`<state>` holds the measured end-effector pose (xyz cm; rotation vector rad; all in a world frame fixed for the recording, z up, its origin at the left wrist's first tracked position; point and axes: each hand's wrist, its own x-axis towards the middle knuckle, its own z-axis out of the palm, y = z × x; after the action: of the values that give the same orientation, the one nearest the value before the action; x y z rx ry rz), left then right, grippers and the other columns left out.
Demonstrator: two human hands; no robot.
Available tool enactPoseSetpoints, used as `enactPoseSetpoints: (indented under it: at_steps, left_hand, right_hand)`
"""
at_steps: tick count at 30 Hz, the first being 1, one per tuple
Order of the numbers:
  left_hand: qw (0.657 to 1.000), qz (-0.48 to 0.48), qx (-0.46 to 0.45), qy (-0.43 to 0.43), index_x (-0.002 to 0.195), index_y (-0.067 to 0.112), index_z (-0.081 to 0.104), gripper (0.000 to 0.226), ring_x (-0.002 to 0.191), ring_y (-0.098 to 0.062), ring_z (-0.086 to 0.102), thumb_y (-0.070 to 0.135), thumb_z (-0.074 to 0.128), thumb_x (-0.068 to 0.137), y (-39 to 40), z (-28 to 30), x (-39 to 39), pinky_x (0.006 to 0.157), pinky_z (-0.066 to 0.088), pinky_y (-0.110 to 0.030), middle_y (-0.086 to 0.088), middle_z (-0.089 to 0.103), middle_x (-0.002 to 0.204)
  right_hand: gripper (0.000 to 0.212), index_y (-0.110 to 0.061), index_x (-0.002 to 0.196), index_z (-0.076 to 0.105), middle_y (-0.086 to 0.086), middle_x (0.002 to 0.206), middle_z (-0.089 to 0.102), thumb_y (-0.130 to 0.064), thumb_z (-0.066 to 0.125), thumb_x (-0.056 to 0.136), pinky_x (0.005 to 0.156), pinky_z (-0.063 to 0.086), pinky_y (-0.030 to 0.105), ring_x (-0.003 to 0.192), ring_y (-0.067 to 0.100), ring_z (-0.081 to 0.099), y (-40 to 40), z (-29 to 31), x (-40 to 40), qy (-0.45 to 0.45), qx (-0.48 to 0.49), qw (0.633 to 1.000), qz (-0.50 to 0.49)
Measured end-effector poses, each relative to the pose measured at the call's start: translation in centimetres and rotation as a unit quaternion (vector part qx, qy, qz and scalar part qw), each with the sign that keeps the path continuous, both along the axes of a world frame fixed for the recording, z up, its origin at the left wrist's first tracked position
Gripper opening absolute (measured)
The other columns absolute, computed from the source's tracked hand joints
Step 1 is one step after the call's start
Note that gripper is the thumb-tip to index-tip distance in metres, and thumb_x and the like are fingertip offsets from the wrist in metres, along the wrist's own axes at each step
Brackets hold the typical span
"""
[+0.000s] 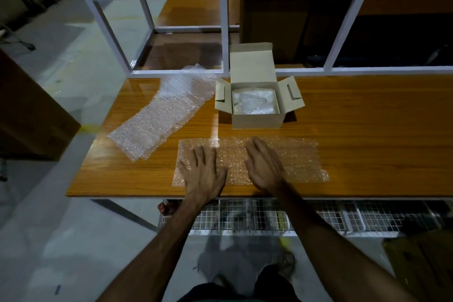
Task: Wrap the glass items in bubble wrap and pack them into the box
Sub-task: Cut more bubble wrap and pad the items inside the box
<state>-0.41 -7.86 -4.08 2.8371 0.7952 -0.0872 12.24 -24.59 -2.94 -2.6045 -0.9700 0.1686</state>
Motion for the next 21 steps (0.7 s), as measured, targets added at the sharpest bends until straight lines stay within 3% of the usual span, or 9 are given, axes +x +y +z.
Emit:
enactPoseSetpoints:
  at_steps: [4,12,17,21]
  left_hand:
    - [1.0,-0.003,-0.005,-0.006,0.167,0.036,-0.003,0.09,0.16,-0.036,-0.017,0.087,0.004,0.094,1.1,-0.6,-0.7,0.127,-0.006,-0.065,-0.012,-0.017,0.174]
    - [1.0,0.008,0.007,0.007,0.167,0.026,-0.011,0.106,0.16,-0.03,-0.018,0.094,0.0,0.087,3.8,-0.4,-1.7,0.129,-0.001,-0.061,-0.011,-0.019,0.173]
    - [0.999,0.023,0.005,0.034,0.165,0.02,-0.017,0.115,0.16,-0.032,-0.019,0.097,-0.006,0.081,5.5,-0.3,-2.1,0.128,-0.007,-0.062,-0.012,-0.024,0.171]
    - [0.999,0.043,-0.005,0.028,0.165,0.015,-0.017,0.109,0.16,-0.032,-0.016,0.091,-0.006,0.087,5.9,-0.1,-2.6,0.126,-0.013,-0.06,-0.014,-0.021,0.171]
  right_hand:
    - [0.069,-0.027,0.165,0.019,0.003,0.175,0.006,-0.064,0.022,0.107,0.13,0.004,0.055,0.161,0.025,0.005,-1.2,-2.5,1.1,-0.013,-0.053,0.998,-0.015]
    - [0.084,-0.029,0.167,0.012,0.005,0.175,-0.001,-0.078,0.008,0.099,0.129,0.001,0.056,0.162,0.027,-0.004,-5.3,-2.3,3.5,-0.031,-0.066,0.992,-0.103]
    - [0.086,-0.033,0.167,0.007,0.004,0.175,-0.003,-0.082,-0.001,0.096,0.129,-0.002,0.056,0.162,0.026,-0.005,-7.6,-1.7,4.8,-0.03,-0.093,0.985,-0.144]
    - [0.087,-0.034,0.167,0.008,0.002,0.175,-0.003,-0.083,0.0,0.095,0.129,-0.005,0.053,0.162,0.024,-0.006,-9.5,-1.4,5.4,-0.023,-0.092,0.98,-0.172]
